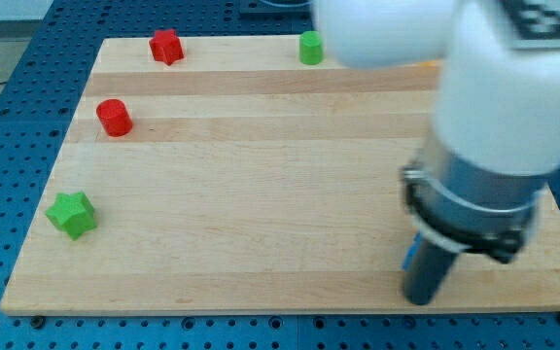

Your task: Push the green star towards the bottom center

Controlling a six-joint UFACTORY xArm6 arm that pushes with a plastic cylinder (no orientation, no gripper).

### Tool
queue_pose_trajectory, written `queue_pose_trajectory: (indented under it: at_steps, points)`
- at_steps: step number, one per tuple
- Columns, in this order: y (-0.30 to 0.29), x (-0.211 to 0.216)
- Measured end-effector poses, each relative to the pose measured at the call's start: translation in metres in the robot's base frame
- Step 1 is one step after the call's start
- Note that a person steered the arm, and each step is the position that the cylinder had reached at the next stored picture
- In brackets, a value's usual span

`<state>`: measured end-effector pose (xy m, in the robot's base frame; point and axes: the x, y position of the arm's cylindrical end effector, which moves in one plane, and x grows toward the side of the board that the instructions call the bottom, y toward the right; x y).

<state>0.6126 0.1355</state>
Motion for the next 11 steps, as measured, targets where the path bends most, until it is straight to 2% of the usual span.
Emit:
queue_pose_trajectory:
  at_steps: [1,2,4,5,7,8,9,10,11]
  points:
    - [0.002,-0.021]
    - [-0.091,-0.019]
    - [-0.372,-0.004]
    - [-0.44,-0.019]
    - [-0.425,-0.11]
    - [-0.326,-0.093]
    - [-0.38,-0.093]
    - [-0.416,-0.069]
    - [-0.327,-0.07]
